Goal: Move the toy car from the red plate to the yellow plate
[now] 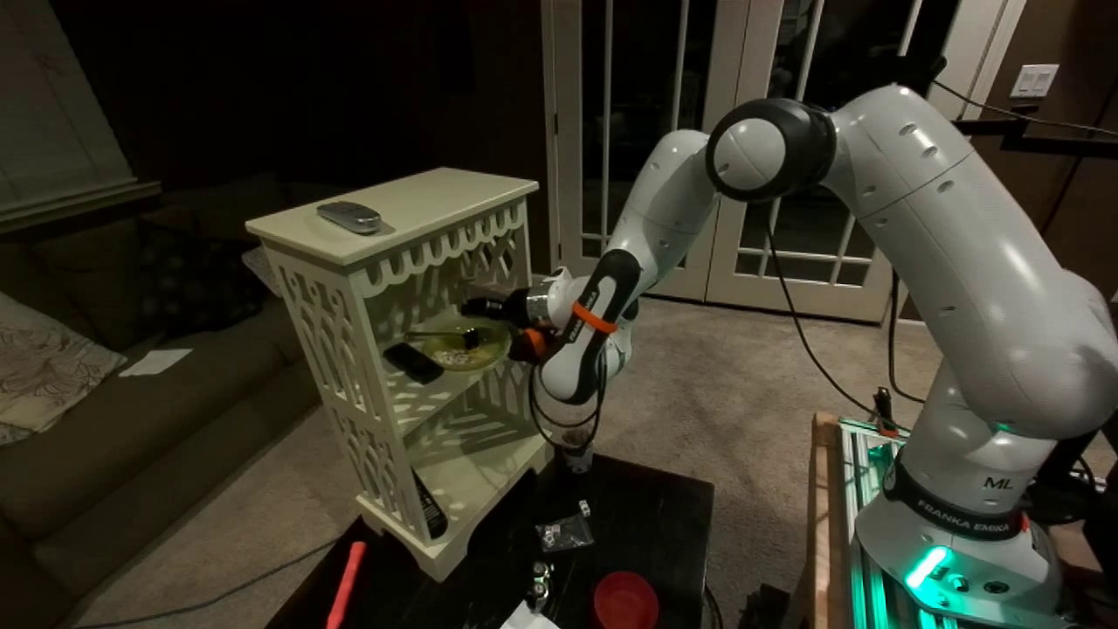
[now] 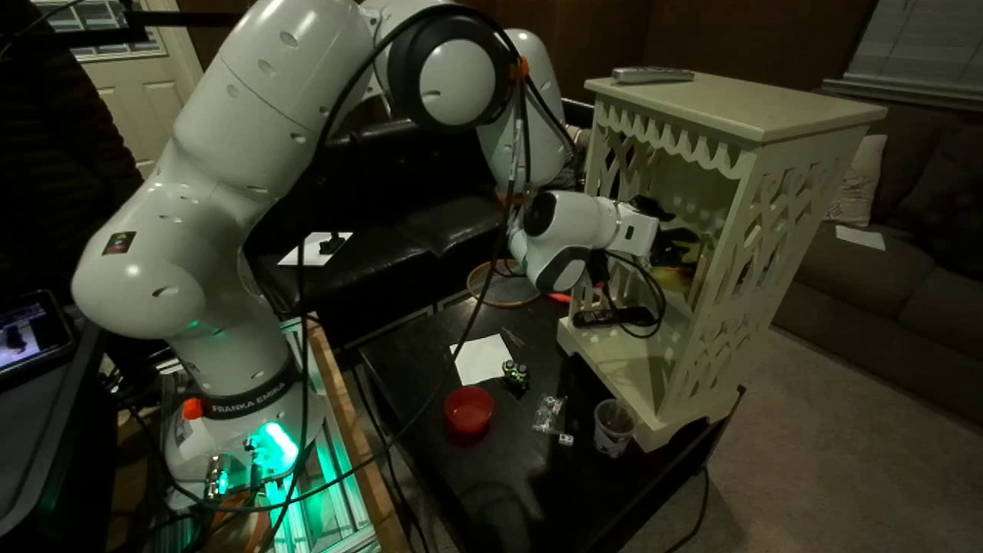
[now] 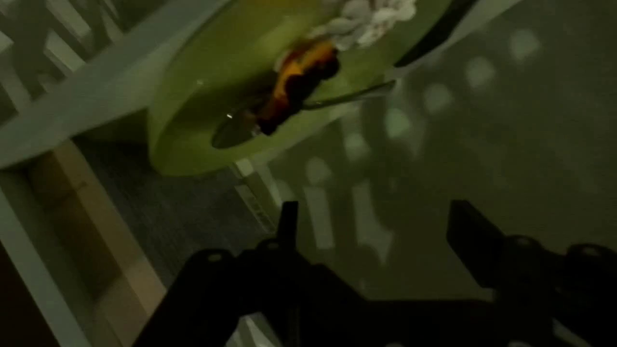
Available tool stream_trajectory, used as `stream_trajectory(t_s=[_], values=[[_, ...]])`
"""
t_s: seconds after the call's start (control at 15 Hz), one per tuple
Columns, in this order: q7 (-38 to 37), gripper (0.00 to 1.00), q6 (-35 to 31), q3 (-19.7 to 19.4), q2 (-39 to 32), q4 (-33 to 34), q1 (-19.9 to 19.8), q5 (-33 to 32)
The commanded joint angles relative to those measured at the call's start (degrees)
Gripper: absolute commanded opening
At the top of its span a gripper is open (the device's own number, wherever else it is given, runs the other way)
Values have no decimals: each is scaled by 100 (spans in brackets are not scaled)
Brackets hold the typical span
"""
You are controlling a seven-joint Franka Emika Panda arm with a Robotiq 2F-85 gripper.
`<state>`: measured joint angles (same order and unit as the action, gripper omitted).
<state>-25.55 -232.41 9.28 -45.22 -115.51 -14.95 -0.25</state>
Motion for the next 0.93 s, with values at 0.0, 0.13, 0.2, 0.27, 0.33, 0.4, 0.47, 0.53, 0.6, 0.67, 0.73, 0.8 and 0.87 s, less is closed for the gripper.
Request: stream_trajectory(t_s=[0.0, 0.13, 0.2, 0.27, 0.33, 0.4, 0.47, 0.53, 0.6, 0.67, 0.73, 0.8, 0.87], values=[[-457, 100, -412, 128, 957, -1408, -413, -1574], [-552, 100, -404, -2, 1302, -2012, -592, -2474], [-477, 100, -404, -116, 1486, -2327, -657, -2863], [-387, 100, -508, -231, 1653, -2638, -740, -3299], [-321, 100, -633, -354, 1835, -2963, -824, -3768], [-224, 100, -838, -486, 1939, -3198, -890, -4233], [-169, 100, -1018, -639, 2053, -3404, -924, -4694], [-66, 100, -1231, -828, 2145, -3584, -957, -5167], [159, 100, -1009, -305, 2350, -3681, -1652, -5649], [233, 100, -1029, -316, 2429, -3795, -1787, -6087], [264, 100, -1009, -165, 2495, -3829, -2014, -6501], [132, 100, -997, -393, 2113, -3517, -1604, -5884], [139, 100, -959, -353, 2197, -3594, -1753, -5997]])
